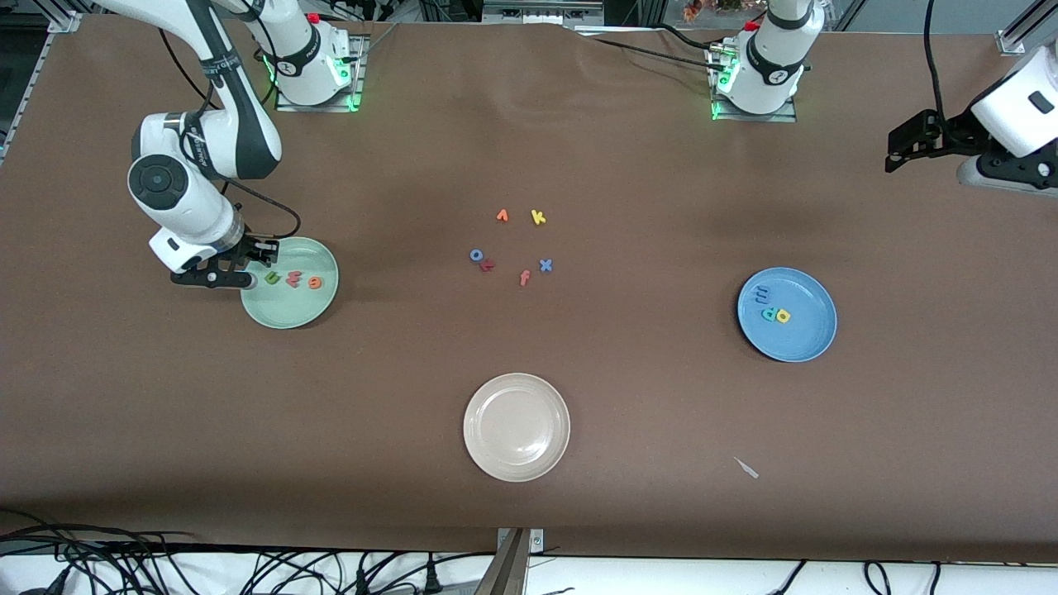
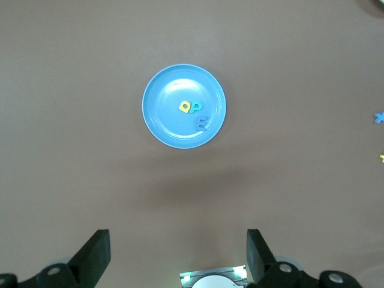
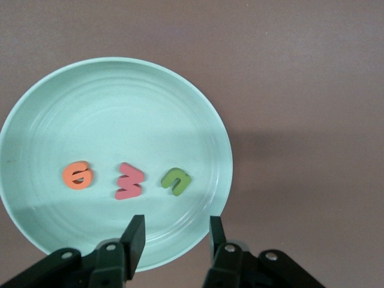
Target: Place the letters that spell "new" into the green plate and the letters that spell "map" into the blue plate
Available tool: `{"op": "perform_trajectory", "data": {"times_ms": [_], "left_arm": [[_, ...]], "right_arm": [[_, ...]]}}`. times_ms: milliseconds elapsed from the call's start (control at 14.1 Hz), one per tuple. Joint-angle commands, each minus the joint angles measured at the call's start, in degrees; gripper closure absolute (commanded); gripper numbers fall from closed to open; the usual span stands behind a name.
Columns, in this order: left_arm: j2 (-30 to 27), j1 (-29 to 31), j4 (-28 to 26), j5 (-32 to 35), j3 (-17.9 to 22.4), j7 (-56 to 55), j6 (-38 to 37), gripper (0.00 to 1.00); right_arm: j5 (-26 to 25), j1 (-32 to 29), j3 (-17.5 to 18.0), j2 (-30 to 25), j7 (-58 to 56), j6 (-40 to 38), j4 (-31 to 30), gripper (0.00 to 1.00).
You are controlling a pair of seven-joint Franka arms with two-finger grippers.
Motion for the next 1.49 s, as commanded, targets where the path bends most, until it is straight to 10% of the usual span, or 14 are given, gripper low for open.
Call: {"op": "perform_trajectory", "data": {"times_ms": [0, 709, 1276, 1418], "left_arm": [[1.6, -0.1, 0.4, -0.1, 0.7, 2.3, 0.9, 0.00], [1.5, 0.7, 0.3, -0.1, 0.7, 2.4, 1.7, 0.00], [1.5, 0.7, 0.4, -0.1, 0.8, 2.4, 2.3, 0.00], [1.6, 0.7, 0.4, -0.1, 0.7, 2.4, 2.4, 0.00]], "right_arm": [[0.9, 0.4, 0.4, -1.4, 0.2, -1.6, 0.7, 0.47], [5.5, 0.5, 5.2, -2.7, -0.9, -36.0, 29.6, 0.34], [7.6, -0.2, 4.6, -2.8, -12.7, -44.3, 40.8, 0.05], [9.8, -7.1, 9.0, -3.6, -15.2, -44.5, 40.7, 0.01]]}}
